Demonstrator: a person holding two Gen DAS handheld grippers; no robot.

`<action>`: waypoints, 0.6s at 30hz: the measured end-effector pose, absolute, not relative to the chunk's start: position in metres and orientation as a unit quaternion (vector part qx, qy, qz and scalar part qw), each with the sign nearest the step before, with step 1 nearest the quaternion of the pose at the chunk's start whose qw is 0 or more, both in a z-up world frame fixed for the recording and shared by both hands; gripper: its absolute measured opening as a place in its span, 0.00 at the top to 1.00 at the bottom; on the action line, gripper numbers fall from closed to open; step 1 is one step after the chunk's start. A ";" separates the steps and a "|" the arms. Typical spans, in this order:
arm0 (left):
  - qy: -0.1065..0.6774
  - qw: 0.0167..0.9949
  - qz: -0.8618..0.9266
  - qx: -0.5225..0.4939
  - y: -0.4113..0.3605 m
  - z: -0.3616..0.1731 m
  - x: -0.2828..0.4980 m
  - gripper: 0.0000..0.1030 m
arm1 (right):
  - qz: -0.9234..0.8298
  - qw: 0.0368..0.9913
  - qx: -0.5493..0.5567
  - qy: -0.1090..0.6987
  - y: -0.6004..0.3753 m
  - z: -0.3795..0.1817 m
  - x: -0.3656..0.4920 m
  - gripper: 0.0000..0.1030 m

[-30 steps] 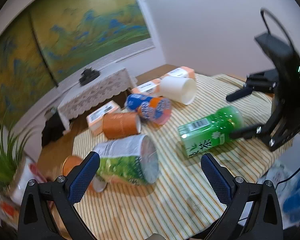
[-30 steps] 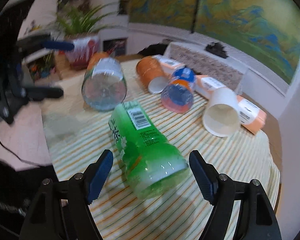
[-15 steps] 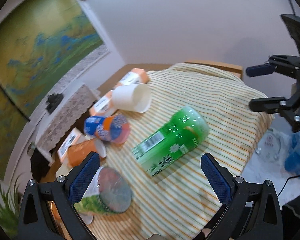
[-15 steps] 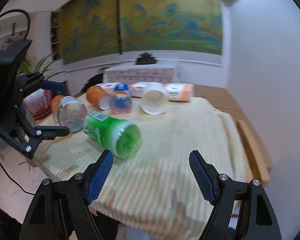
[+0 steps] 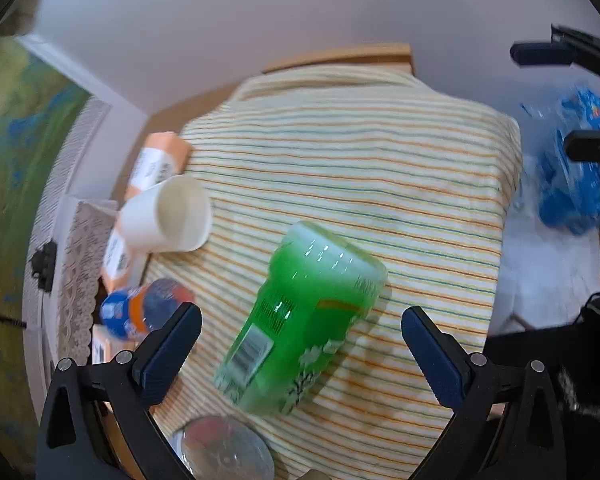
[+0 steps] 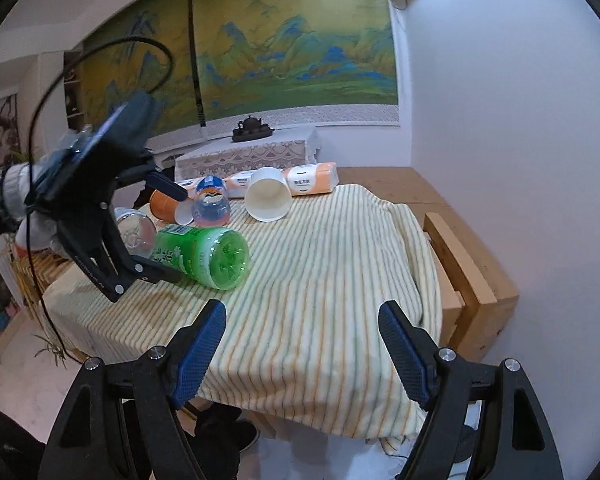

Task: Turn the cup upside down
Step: 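Close the left gripper around the green bottle's body, then lift and rotate the green bottle upright with the left gripper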

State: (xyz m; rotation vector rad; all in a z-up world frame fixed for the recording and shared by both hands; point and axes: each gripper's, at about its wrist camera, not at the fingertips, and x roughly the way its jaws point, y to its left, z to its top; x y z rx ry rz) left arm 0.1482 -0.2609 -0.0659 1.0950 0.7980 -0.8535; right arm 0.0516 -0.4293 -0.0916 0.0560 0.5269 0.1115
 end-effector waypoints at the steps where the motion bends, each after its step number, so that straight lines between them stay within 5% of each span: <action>1: 0.361 0.688 -0.382 0.501 -0.265 -0.069 0.150 0.03 | 0.051 0.964 0.029 0.261 -0.431 -0.092 0.051 0.27; 14: 0.381 0.630 -0.396 0.549 -0.293 -0.089 0.152 0.27 | 0.041 0.959 0.049 0.277 -0.443 -0.098 0.054 0.27; 18: 0.388 0.644 -0.399 0.525 -0.292 -0.085 0.159 0.28 | 0.042 0.959 0.052 0.275 -0.444 -0.096 0.054 0.27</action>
